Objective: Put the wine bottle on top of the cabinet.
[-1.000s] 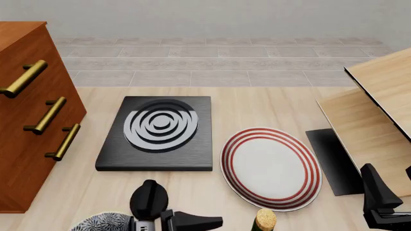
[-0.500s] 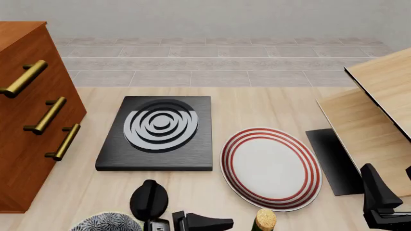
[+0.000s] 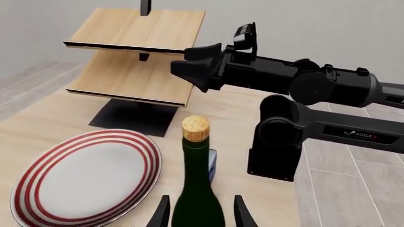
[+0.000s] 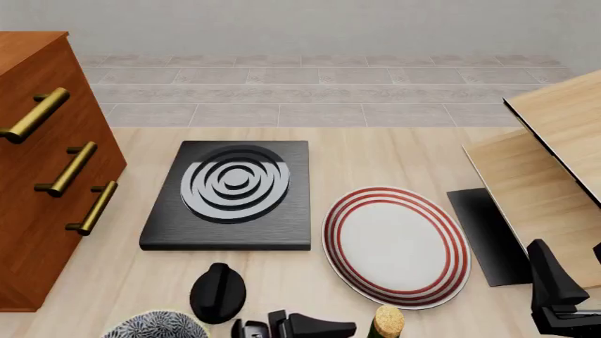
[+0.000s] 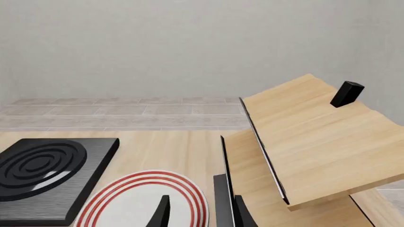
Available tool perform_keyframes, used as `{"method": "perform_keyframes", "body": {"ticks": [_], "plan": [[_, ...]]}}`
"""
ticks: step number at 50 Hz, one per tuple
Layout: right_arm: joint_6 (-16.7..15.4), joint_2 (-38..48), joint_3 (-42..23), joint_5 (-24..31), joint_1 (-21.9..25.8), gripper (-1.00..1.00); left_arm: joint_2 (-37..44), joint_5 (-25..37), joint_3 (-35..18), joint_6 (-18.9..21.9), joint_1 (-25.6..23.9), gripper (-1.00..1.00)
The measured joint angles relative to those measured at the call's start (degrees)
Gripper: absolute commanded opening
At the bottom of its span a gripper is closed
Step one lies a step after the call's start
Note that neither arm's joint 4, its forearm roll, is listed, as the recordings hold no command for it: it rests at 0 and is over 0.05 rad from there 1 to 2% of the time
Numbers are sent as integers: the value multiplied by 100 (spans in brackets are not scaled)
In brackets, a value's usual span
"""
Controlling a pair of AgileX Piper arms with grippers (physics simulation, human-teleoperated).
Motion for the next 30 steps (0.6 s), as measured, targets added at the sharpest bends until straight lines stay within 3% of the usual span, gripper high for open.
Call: {"method": "perform_keyframes", "body": {"ticks": [30], "plan": [[0, 0, 0, 0, 1, 100, 457, -3, -314, 92, 119, 100]]}}
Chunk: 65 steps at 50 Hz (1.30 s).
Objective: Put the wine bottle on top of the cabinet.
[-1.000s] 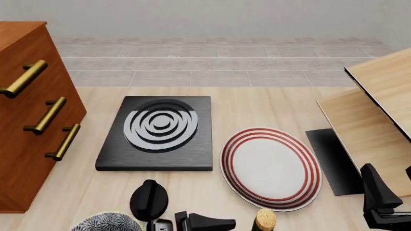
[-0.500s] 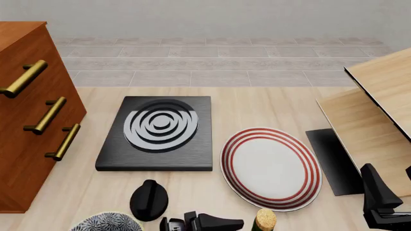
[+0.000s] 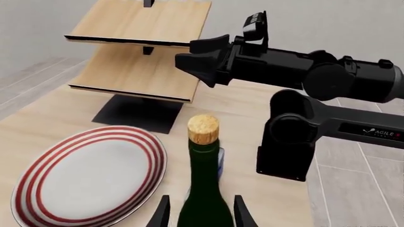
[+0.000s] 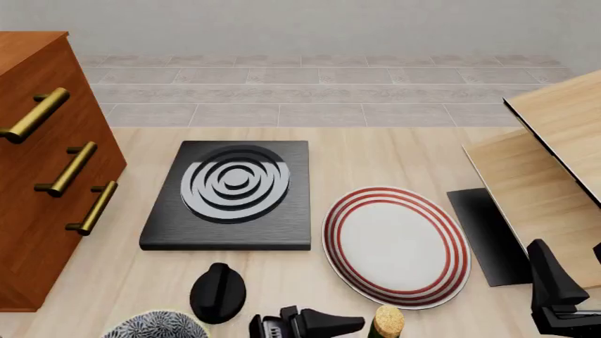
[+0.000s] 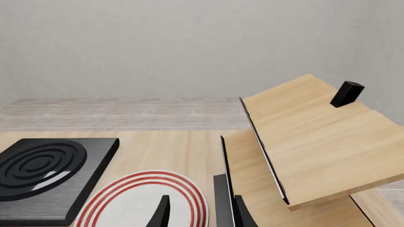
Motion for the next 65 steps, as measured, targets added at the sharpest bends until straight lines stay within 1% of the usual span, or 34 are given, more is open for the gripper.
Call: {"method": "perform_keyframes", "body": {"ticks": [14, 25, 26, 33, 42, 65], "plan": [[0, -1, 0, 0, -1, 100, 380, 0, -298, 80, -91, 100], [0, 0, 0, 0, 0, 100, 696, 0, -489, 118, -46, 100], [0, 0, 0, 0, 0, 100, 715, 0, -500, 120, -41, -100], [0, 0, 0, 0, -1, 100, 686, -1, -523, 83, 14, -100], [0, -1, 0, 0, -1, 100, 542, 6, -367, 73, 94, -100], [0, 0, 0, 0, -1, 100, -568, 15, 366, 162, 236, -100]]}}
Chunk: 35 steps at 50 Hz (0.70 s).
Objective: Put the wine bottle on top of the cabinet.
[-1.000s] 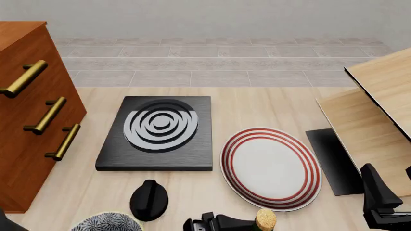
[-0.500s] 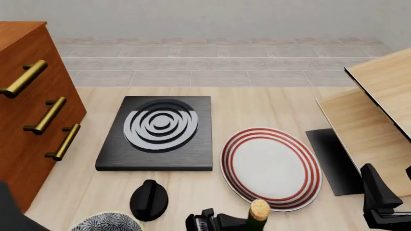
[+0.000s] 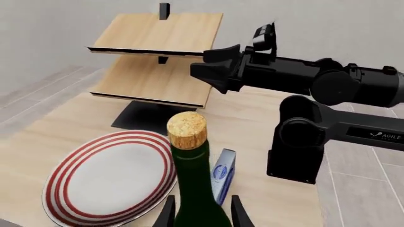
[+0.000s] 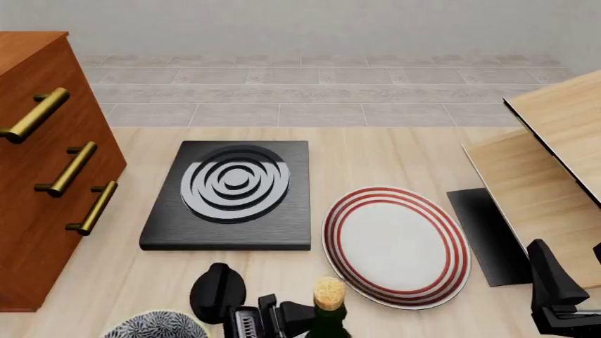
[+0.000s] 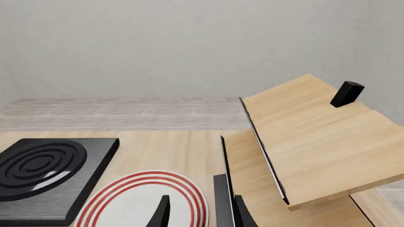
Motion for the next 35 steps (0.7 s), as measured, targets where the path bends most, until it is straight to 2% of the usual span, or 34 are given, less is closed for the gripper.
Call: {"method": "perform_keyframes", "body": {"ticks": [15, 35], "plan": [[0, 0, 0, 0, 0, 100, -828, 207, 351, 50, 137, -100], [0, 0, 0, 0, 0, 100, -2440, 1390, 515, 224, 372, -100]]}}
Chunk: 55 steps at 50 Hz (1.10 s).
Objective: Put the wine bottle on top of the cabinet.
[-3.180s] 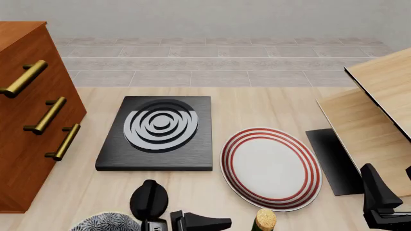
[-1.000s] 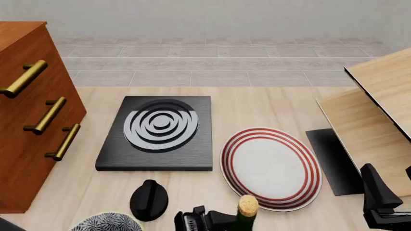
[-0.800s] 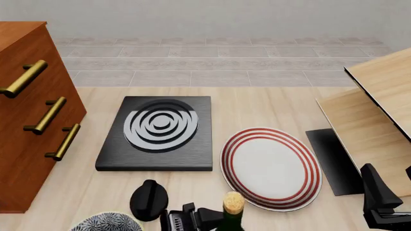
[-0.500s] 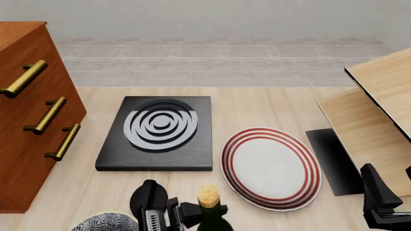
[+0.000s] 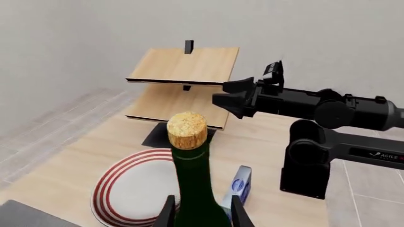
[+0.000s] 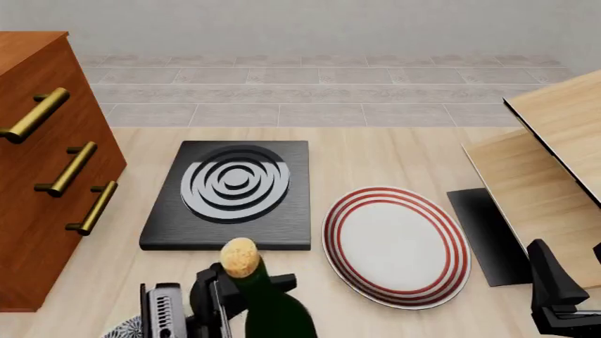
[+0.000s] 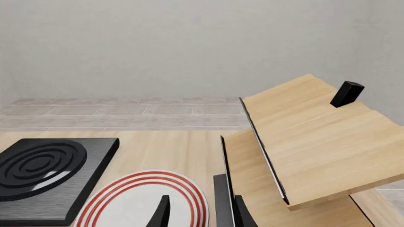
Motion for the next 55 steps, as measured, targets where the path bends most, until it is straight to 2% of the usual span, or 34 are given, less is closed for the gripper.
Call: {"method": "perform_keyframes", "body": {"ticks": [15, 34, 55], "plan": [[0, 0, 0, 0, 0, 100, -801, 650, 38, 113, 186, -100], [0, 0, 0, 0, 0, 100, -3115, 3096, -410, 400, 803, -100], [0, -1, 0, 0, 0, 100, -4569, 5216, -1187, 463, 1676, -100]]}}
